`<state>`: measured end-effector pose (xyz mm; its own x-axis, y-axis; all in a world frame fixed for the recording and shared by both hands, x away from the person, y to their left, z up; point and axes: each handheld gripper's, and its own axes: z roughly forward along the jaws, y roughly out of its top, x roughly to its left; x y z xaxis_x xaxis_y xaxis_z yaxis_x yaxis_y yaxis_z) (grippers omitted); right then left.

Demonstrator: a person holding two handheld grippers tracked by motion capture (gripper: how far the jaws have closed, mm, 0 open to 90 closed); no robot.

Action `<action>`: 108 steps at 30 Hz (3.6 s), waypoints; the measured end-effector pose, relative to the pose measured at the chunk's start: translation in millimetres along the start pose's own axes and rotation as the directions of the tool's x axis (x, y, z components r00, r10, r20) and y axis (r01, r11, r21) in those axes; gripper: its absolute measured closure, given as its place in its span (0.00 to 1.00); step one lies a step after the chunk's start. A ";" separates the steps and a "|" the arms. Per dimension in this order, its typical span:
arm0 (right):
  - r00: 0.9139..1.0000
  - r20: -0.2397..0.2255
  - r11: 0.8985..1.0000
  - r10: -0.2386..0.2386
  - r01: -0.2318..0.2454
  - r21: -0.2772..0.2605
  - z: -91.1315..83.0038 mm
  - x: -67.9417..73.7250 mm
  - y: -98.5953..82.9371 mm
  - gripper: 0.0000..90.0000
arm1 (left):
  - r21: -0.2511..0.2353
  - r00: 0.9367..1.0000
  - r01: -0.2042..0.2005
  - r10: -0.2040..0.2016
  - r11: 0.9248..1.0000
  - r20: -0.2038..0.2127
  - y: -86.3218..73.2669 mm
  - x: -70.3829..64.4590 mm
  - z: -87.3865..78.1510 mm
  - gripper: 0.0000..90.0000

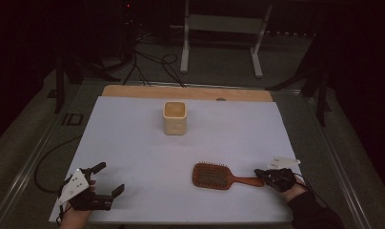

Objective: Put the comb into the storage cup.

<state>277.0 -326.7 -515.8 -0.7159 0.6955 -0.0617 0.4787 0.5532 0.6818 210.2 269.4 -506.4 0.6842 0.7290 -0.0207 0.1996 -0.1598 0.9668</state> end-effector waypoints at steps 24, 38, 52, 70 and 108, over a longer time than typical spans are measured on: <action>0.998 -0.061 0.999 0.032 -0.031 0.014 -15.6 33.4 -14.8 1.00 | 0.007 1.000 -0.001 0.001 1.000 0.005 -0.3 -0.2 1.4 0.00; 0.996 -0.093 1.000 0.019 -0.017 0.019 -21.1 51.6 -18.1 1.00 | 0.007 1.000 -0.006 0.006 1.000 0.008 0.0 -0.8 2.4 0.00; 0.997 -0.066 0.999 0.030 -0.029 0.021 -23.9 51.0 -16.2 1.00 | 0.006 1.000 -0.007 0.007 1.000 0.007 0.2 -0.9 2.8 0.00; 0.999 0.041 0.999 0.032 -0.031 -0.013 -42.5 47.4 34.1 1.00 | 0.009 1.000 -0.009 0.009 1.000 0.006 0.1 -0.7 2.6 0.00; 0.995 -0.099 0.967 -0.023 0.047 0.251 0.0 79.4 77.8 0.26 | 0.004 1.000 -0.003 0.003 1.000 0.014 0.2 -0.5 2.3 0.00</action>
<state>257.4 -228.4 -467.6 -0.7735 0.6338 -0.0043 0.5568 0.6828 0.4729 211.5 267.5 -506.8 0.6944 0.7193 -0.0213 0.2005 -0.1650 0.9657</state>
